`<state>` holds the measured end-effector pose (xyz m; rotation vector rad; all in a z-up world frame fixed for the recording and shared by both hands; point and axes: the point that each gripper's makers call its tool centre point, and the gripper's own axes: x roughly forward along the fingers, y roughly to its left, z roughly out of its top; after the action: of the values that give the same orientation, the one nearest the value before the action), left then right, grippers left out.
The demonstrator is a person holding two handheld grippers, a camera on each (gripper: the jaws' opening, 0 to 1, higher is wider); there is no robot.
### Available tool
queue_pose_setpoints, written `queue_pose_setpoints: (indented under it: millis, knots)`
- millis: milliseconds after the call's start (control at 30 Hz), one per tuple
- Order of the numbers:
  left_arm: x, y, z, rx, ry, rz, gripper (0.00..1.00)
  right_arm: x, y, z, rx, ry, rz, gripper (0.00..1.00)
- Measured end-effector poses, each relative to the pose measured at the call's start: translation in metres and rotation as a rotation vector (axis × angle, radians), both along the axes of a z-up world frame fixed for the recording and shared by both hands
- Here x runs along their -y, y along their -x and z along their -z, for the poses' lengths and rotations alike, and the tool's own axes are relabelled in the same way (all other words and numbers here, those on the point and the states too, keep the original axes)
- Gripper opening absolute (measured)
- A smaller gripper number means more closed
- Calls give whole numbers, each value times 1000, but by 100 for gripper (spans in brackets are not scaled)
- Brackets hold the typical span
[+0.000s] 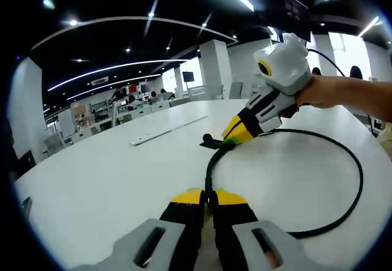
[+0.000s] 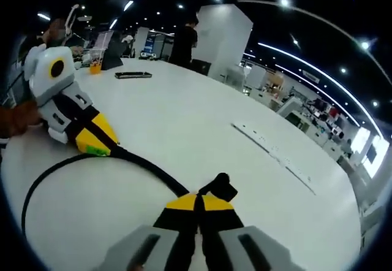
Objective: Find the charging cable on the desk, coil it up and secure with Velcro.
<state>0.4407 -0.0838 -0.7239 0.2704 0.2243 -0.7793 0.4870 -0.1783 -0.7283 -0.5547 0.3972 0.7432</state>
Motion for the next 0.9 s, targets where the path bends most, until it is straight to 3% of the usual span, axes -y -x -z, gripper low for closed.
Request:
queue_pose_setpoints:
  millis: [100, 433, 900]
  knots:
    - [0, 0, 0, 0, 1, 0, 6, 5, -2, -4, 35, 1, 11, 6]
    - [0, 1, 0, 0, 0, 0, 6, 10, -2, -8, 48, -14, 19, 9]
    - [1, 3, 0, 0, 1, -1, 6, -5, 3, -34, 89, -135, -18, 19]
